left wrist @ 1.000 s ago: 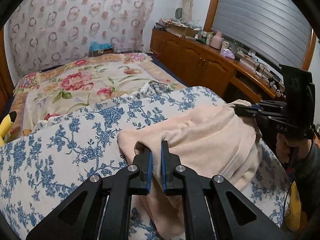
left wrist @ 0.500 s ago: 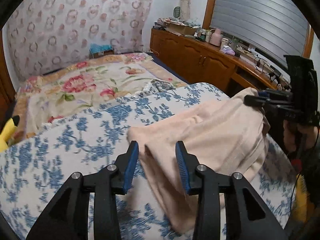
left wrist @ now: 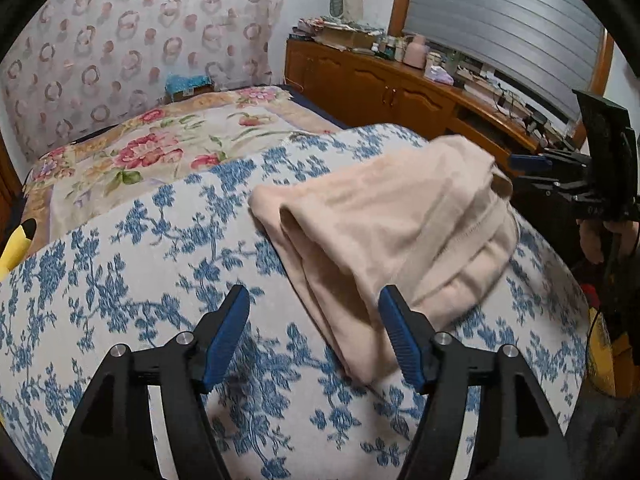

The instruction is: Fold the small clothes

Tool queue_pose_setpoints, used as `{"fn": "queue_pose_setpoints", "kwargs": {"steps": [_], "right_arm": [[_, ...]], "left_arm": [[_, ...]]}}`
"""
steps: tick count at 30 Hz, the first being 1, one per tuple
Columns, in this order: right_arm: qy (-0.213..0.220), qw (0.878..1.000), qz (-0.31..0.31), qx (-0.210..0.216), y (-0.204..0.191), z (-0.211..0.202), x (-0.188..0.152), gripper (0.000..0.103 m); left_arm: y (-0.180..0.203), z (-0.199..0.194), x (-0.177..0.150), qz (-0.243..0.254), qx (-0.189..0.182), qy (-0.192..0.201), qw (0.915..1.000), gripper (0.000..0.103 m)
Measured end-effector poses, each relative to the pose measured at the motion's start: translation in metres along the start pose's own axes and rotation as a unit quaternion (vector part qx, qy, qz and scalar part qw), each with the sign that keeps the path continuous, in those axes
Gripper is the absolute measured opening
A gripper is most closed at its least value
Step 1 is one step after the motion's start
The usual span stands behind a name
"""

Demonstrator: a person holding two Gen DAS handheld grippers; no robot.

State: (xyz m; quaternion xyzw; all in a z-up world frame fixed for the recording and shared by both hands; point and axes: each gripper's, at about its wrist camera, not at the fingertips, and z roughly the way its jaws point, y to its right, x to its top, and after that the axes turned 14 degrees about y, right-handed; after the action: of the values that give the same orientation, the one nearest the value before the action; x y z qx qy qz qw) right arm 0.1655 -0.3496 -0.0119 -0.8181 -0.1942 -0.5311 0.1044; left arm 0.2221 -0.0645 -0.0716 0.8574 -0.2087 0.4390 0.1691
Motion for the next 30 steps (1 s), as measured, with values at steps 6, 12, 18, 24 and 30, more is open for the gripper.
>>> {"fn": "queue_pose_setpoints", "kwargs": {"steps": [6,12,18,24,30], "right_arm": [[-0.030,0.999,-0.025,0.015,-0.011,0.005,-0.006,0.056],[-0.041,0.998,-0.036,0.013,-0.012,0.029,-0.002,0.056],[-0.008,0.999,-0.032,0.008,0.002,0.044,0.020,0.056],[0.020,0.999,-0.023,0.015,0.015,0.061,0.035,0.041],[0.030,0.999,0.002,-0.029,0.036,0.081,0.045,0.041]], "left_arm": [[0.005,0.006,-0.008,0.012,0.005,-0.018,0.9997,0.068],[0.009,0.025,0.004,0.022,0.002,-0.025,0.9995,0.068],[0.004,0.043,0.023,0.030,0.014,-0.015,0.9993,0.068],[-0.018,0.060,0.047,0.012,0.044,0.006,0.9990,0.068],[-0.040,0.075,0.056,-0.021,0.051,0.007,0.9985,0.069]]}}
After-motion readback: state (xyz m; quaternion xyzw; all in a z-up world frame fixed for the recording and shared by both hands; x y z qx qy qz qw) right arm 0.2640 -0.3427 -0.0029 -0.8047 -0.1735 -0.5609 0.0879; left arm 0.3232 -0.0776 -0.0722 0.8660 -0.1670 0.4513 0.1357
